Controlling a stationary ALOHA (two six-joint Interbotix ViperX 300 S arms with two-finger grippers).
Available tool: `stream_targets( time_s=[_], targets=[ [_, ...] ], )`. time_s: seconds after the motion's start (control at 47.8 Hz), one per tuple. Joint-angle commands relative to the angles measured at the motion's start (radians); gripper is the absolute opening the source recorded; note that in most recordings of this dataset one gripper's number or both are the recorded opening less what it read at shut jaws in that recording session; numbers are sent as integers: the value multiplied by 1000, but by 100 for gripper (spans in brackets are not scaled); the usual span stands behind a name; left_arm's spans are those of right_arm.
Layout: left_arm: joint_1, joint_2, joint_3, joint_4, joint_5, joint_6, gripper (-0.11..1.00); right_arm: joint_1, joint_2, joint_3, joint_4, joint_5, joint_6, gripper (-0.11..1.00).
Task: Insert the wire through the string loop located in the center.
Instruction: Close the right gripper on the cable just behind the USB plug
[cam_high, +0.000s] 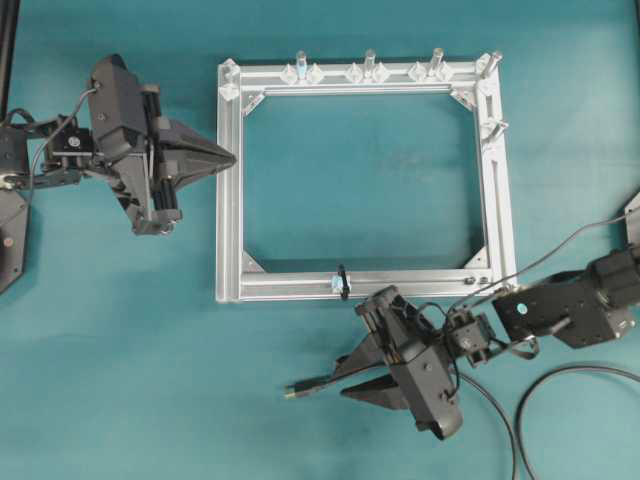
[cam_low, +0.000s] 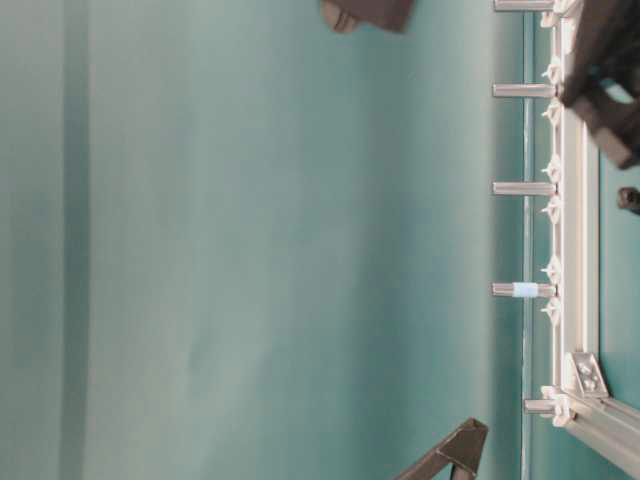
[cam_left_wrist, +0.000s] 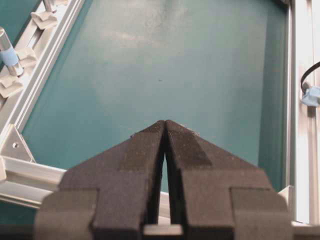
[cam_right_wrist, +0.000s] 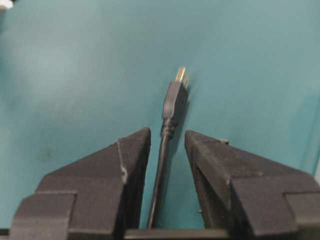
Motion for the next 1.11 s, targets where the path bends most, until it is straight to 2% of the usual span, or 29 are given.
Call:
stream_targets(
  time_s=[0.0, 0.293, 0.628, 1.089],
  targets=[
    [-3, -11, -9, 3, -5, -2, 0, 5, -2, -21, 3, -9, 2, 40],
    [-2, -9, -8, 5, -5, -2, 0, 5, 41, -54, 5, -6, 8, 40],
    [-2, -8, -8, 5, -5, -3, 0, -2, 69, -51, 6, -3, 86, 40],
    [-9, -8, -6, 3, -3, -5, 0, -3, 74, -38, 6, -2, 89, 39]
  ],
)
